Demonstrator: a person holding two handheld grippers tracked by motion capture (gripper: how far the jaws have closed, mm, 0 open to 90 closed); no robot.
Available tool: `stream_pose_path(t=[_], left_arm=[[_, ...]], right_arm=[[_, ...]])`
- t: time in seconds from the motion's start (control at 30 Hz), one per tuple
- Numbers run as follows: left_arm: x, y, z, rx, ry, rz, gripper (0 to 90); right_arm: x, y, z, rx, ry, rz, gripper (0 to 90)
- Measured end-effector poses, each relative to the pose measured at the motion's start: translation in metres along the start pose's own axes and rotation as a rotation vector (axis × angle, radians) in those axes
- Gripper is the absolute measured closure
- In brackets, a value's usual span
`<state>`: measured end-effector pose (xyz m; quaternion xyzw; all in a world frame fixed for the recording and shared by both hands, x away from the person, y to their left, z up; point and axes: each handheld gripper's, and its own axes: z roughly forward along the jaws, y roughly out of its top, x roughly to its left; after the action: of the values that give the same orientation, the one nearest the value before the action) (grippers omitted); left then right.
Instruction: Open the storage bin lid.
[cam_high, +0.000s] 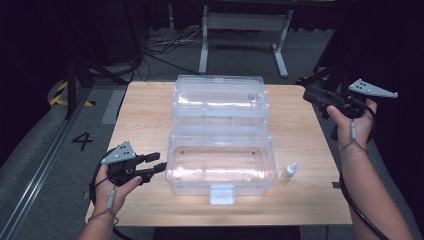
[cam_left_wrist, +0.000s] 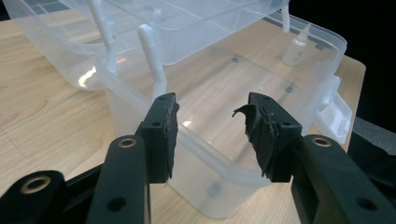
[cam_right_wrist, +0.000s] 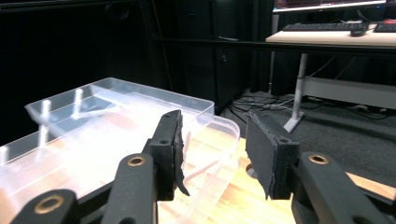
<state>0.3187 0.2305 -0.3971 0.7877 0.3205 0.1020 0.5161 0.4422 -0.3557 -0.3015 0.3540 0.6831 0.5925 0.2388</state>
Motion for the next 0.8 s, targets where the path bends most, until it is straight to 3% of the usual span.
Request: stream_pose_path(t=[0.27, 0.8], left_arm=[[0.005, 0.0, -0.007, 0.008, -0.003, -0.01, 53.7], [0.008, -0.005, -0.014, 0.03, 0.003, -0.025, 53.0]], right_arm=[[0.009, -0.002, -0.03, 0.053, 0.044, -0.039, 54.9], [0.017, -0.005, -0.05, 0.113, 0.114, -0.068, 53.3]])
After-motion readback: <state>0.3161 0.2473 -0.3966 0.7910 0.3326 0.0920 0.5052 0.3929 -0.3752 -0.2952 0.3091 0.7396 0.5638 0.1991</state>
